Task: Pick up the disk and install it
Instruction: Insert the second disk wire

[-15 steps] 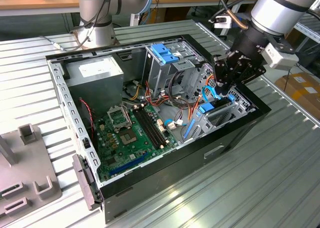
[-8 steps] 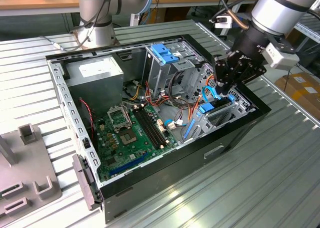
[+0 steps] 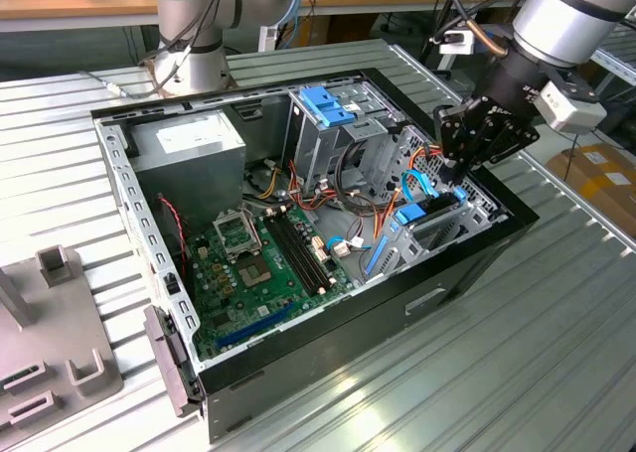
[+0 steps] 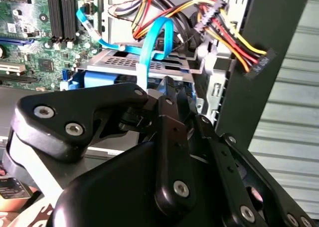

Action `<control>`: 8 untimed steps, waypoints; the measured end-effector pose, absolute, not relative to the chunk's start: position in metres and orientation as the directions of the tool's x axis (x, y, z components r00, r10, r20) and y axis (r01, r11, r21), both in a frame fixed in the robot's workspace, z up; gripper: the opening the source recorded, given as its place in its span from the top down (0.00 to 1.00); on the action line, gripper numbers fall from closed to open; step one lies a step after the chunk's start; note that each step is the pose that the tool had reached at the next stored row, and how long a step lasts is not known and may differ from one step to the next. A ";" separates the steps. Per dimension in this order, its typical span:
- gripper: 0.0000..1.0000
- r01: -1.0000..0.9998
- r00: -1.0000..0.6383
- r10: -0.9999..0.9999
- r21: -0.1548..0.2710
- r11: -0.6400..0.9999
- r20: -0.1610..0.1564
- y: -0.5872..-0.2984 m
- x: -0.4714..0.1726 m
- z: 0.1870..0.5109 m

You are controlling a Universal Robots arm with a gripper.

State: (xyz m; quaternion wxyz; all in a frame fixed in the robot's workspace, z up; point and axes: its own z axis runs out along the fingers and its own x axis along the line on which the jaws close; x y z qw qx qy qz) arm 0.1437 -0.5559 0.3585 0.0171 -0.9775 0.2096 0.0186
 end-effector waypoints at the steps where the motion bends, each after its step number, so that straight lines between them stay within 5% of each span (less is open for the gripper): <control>1: 0.76 -0.410 0.911 -0.409 -0.026 -0.912 -0.044 -0.556 0.145 0.358; 8: 0.76 -0.410 0.911 -0.409 -0.026 -0.912 -0.043 -0.556 0.155 0.358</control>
